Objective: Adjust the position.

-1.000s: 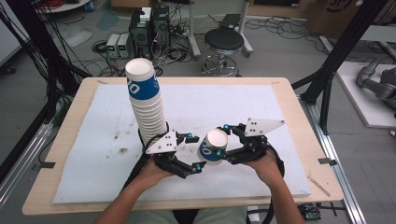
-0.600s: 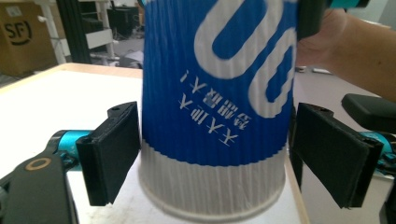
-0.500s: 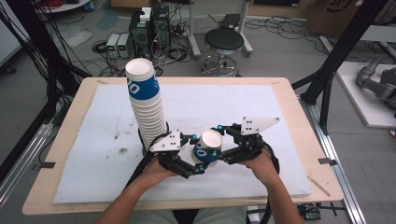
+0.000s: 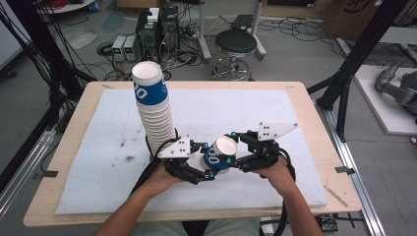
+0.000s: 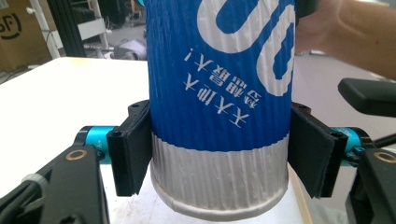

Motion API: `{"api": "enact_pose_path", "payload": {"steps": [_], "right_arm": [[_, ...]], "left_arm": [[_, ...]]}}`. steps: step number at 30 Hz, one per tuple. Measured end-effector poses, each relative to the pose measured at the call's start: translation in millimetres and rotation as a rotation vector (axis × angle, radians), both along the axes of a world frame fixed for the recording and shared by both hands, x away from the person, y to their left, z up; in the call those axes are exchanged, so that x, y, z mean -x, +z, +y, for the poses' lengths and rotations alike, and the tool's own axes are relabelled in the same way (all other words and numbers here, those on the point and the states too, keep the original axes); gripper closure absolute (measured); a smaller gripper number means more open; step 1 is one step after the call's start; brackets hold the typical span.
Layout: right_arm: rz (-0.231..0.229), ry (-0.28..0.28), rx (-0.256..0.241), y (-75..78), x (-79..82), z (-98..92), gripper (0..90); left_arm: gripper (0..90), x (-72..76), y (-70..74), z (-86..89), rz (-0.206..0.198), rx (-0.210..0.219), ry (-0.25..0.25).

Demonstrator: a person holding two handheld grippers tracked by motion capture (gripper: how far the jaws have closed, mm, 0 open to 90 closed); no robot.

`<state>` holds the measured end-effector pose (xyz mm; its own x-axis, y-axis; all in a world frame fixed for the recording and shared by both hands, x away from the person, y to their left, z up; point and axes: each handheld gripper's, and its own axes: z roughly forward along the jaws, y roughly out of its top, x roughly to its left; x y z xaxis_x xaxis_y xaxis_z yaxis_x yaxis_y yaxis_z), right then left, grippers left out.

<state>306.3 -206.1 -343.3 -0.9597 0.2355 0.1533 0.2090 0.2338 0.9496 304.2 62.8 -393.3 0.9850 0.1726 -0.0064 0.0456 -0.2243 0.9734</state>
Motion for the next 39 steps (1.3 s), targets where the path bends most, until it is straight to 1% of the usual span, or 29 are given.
{"api": "enact_pose_path", "payload": {"steps": [1,3,4,5,6,7,10,11,12,13,14,15,16,17,18,19,21,23,25,27,28,29,31,33,37,39], "right_arm": [[0.001,0.002,0.007,1.2,0.1,0.2,31.2],[-0.007,0.003,0.008,3.6,0.3,0.3,28.4],[-0.014,-0.007,0.005,5.4,0.5,0.1,25.5],[-0.009,-0.012,0.007,7.7,0.5,-0.4,23.0],[-0.011,-0.018,0.015,10.4,0.1,-1.2,22.0],[-0.022,-0.017,0.026,13.2,-0.6,-2.2,21.8],[-0.030,-0.018,0.047,18.9,-1.5,-5.3,20.6],[-0.047,-0.015,0.079,24.1,-2.8,-8.5,20.6],[-0.058,-0.017,0.100,26.5,-3.6,-10.0,20.6],[-0.063,-0.015,0.125,28.7,-3.9,-11.1,20.5],[-0.071,-0.014,0.151,30.7,-4.0,-11.6,20.5],[-0.086,-0.007,0.179,32.8,-4.4,-11.7,20.5],[-0.092,0.004,0.206,34.7,-4.0,-11.0,20.5],[-0.092,0.004,0.206,34.7,-4.0,-11.0,20.5],[-0.111,0.036,0.273,38.3,-4.1,-7.5,20.5],[-0.114,0.049,0.291,39.2,-4.2,-5.8,20.5],[-0.118,0.076,0.349,40.7,-5.1,-0.1,20.5],[-0.124,0.103,0.413,40.4,-6.1,6.8,20.6],[-0.126,0.123,0.460,39.2,-6.7,13.0,20.6],[-0.125,0.139,0.490,37.5,-7.9,17.7,20.7],[-0.125,0.139,0.490,37.5,-7.9,17.7,20.7],[-0.115,0.155,0.513,35.3,-8.9,21.3,21.5],[-0.115,0.178,0.530,33.6,-9.7,23.3,26.1],[-0.113,0.199,0.548,32.1,-9.7,25.2,29.7],[-0.102,0.209,0.553,30.9,-9.7,25.8,30.9],[-0.093,0.212,0.548,31.6,-9.4,24.4,31.7]], "left_arm": [[29.7,-0.1,3.1,-0.4,0.004,-0.018,-0.004],[29.6,-0.9,6.7,-0.2,0.009,-0.032,-0.012],[29.6,-0.9,6.7,-0.2,0.009,-0.032,-0.012],[29.6,-1.6,9.5,0.1,0.012,-0.058,-0.012],[29.6,-1.9,10.5,0.1,0.016,-0.073,-0.008],[29.6,-1.9,10.5,0.1,0.016,-0.073,-0.008],[29.6,-3.5,13.7,0.8,0.023,-0.134,-0.001],[29.6,-3.7,16.2,0.7,0.023,-0.170,-0.001],[29.6,-3.7,16.2,0.7,0.023,-0.170,-0.001],[29.6,-3.3,18.6,-0.4,0.017,-0.210,0.001],[29.6,-3.0,19.5,-0.9,0.014,-0.225,0.000],[29.6,-3.0,19.5,-0.9,0.014,-0.225,0.000],[29.6,-2.7,20.5,-2.3,0.014,-0.263,0.002],[29.6,-2.7,20.5,-2.3,0.014,-0.263,0.002],[29.6,-2.6,21.2,-3.3,0.008,-0.292,0.002],[29.6,-2.6,21.6,-4.0,0.005,-0.308,0.001],[29.6,-2.5,23.6,-6.9,0.004,-0.337,-0.007],[29.6,-2.2,24.6,-8.9,0.005,-0.348,-0.013],[29.6,-2.2,25.5,-10.5,0.001,-0.363,-0.020],[29.6,-2.0,26.1,-12.0,-0.003,-0.376,-0.029],[29.5,-2.0,26.1,-12.0,-0.003,-0.376,-0.029],[29.5,-1.1,26.3,-13.6,-0.005,-0.390,-0.038],[29.4,-0.5,26.2,-15.2,-0.008,-0.401,-0.053],[29.1,-0.1,26.0,-15.8,-0.008,-0.402,-0.055],[28.6,0.2,25.2,-16.0,-0.011,-0.408,-0.067],[28.1,0.5,24.7,-15.6,-0.016,-0.390,-0.067]]}}
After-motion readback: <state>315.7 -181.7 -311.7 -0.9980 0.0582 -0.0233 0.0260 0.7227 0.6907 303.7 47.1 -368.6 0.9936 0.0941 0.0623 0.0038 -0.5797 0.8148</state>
